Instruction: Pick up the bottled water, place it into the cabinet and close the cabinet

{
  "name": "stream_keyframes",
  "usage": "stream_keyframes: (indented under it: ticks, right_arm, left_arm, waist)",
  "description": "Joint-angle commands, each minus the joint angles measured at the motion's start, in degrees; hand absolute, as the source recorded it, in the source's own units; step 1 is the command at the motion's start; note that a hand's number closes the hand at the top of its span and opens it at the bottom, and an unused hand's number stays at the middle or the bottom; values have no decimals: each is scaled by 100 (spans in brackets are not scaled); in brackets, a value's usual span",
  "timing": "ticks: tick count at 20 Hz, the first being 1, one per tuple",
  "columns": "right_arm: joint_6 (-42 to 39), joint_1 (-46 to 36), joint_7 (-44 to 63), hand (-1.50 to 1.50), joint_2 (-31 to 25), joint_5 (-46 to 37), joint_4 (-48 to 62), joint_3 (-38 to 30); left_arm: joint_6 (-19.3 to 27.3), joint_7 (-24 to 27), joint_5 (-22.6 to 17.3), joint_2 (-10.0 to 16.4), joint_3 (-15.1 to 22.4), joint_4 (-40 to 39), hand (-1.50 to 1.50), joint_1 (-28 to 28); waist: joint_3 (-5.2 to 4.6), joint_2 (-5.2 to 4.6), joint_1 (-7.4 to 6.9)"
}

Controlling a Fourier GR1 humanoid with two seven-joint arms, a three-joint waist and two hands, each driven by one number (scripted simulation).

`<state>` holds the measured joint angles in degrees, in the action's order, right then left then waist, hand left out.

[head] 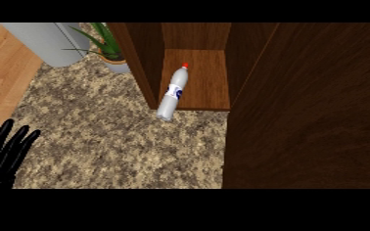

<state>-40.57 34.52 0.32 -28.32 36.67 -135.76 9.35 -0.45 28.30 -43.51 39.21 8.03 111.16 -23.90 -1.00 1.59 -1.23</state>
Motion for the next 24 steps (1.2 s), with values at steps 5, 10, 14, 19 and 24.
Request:
stream_keyframes:
  ticks: [5,10,14,19,24]
  right_arm:
    - [474,-902,944,150,-244,-1004,-1355,613]
    - [1111,-1475,1326,150,50,-987,-1144,1225]
    - [1580,-2022,1695,150,303,-1062,-928,1735]
    - [2184,-2850,2146,150,723,-1173,-556,2206]
    - [2787,-3628,2594,150,1295,-1218,-276,2668]
  left_arm:
    - [-409,4,-382,291,-450,-1,-150,-372]
    - [-663,32,-564,453,-714,24,-150,-629]
    - [-857,29,-691,603,-944,-66,-150,-713]
    - [-1148,96,-790,681,-1082,-61,-150,-874]
    - [-1363,98,-945,760,-1280,-143,-150,-1061]
  waist:
    - [-36,60,-87]
    - [-26,49,-148]
    - [-33,40,-136]
    - [-33,34,-263]
    - [-15,23,-317]
